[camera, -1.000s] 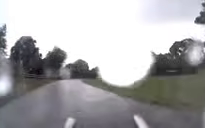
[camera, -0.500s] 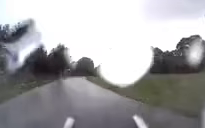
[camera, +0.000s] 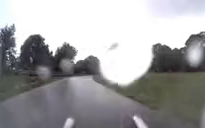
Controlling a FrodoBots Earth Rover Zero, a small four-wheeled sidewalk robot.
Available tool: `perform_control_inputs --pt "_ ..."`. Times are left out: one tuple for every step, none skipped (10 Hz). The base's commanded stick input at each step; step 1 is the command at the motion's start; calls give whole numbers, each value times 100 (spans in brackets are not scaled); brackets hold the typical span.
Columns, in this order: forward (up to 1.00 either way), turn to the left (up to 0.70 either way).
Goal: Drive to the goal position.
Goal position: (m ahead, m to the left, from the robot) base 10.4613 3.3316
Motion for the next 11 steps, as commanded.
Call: perform_control_inputs --pt "94 37" --pt "94 37" --pt "93 28" --pt "93 20" --pt "92 13" --pt "92 5" --pt "92 0" --pt "92 22" --pt "92 35" --pt "93 32" --pt "93 29"
